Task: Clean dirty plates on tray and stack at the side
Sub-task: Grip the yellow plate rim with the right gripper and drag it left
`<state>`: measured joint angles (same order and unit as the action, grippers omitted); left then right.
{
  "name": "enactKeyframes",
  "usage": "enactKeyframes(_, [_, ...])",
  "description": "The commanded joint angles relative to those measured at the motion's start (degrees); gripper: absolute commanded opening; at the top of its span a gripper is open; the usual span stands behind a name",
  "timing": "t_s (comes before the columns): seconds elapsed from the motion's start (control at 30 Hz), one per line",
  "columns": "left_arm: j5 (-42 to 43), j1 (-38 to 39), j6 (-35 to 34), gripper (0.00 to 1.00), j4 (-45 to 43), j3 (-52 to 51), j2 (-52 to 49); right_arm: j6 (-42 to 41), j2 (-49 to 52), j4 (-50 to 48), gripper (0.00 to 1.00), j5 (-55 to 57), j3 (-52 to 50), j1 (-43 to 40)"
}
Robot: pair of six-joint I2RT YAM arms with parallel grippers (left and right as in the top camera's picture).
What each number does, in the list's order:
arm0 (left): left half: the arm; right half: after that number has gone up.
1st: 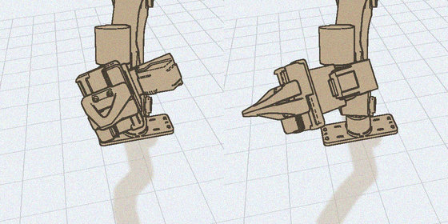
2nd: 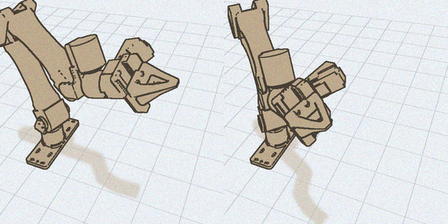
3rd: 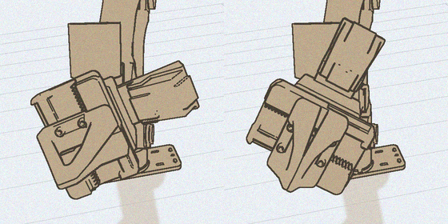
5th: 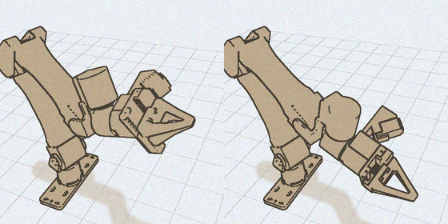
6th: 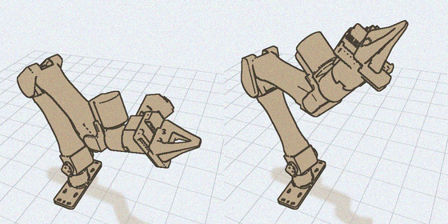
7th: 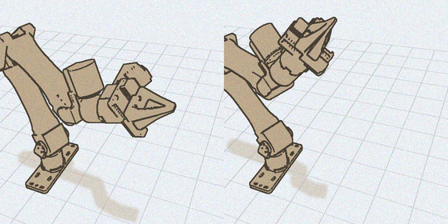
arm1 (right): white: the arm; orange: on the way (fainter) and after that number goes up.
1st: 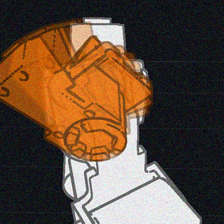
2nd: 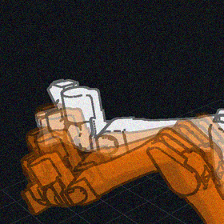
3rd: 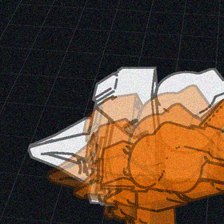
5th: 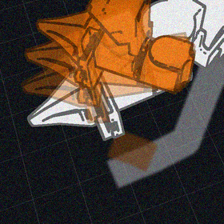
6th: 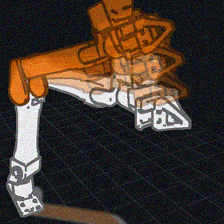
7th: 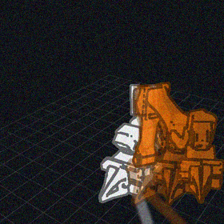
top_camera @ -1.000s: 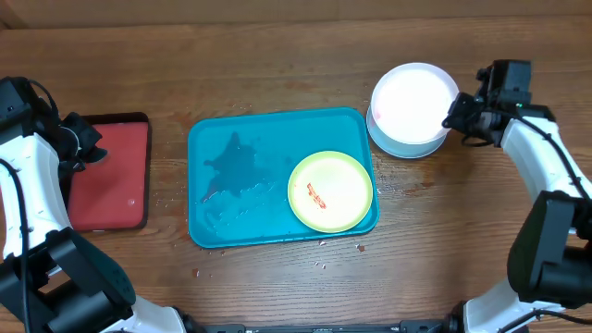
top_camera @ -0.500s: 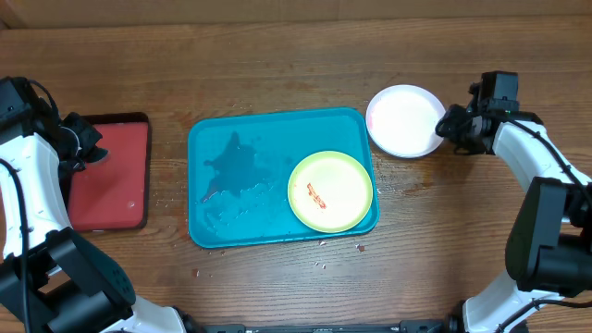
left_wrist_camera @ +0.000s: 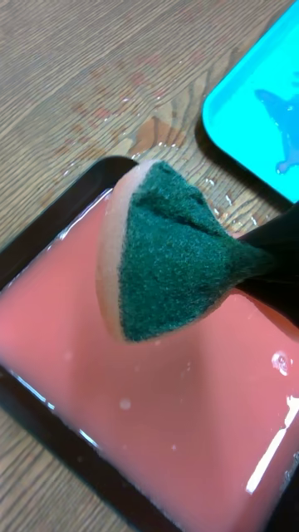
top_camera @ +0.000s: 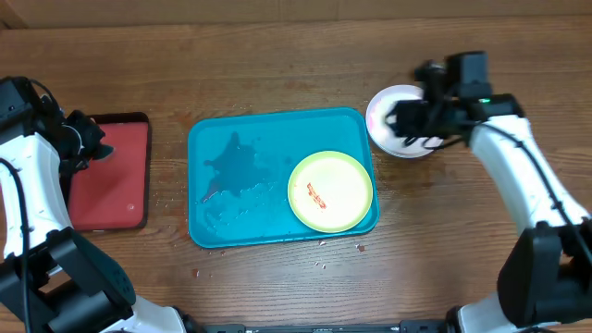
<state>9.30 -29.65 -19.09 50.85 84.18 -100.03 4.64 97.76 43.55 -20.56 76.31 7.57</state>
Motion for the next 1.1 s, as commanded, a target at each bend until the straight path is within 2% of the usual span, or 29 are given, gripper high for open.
enactKeyframes(0.0, [2.8, 2.9, 3.0, 0.04, -0.1, 1.1, 0.4, 10.8, 2.8, -0.1, 0.66, 1.6, 0.5, 8.0])
enactKeyframes(0.17, [3.0, 7.2, 3.5, 0.04, 0.2, 1.0, 0.4, 10.6, 9.2, -1.2, 0.65, 11.7, 0.5, 14.3])
enactKeyframes(0.53, [3.0, 13.0, 3.5, 0.04, 1.2, 1.0, 0.4, 13.3, 13.7, 0.2, 0.63, 13.9, 0.5, 14.7])
enactKeyframes(0.87, [4.3, 14.4, 3.7, 0.04, 1.3, 1.0, 0.4, 12.9, 15.9, 2.9, 0.43, 12.8, 0.5, 14.7])
enactKeyframes(0.97, [4.5, 14.6, 3.7, 0.04, 1.6, 1.0, 0.4, 11.4, 16.1, 2.9, 0.32, 12.8, 0.5, 14.7])
enactKeyframes(1.07, [5.0, 15.2, 3.8, 0.04, 1.9, 1.0, 0.4, 8.1, 16.1, 2.9, 0.15, 12.7, 0.5, 14.9])
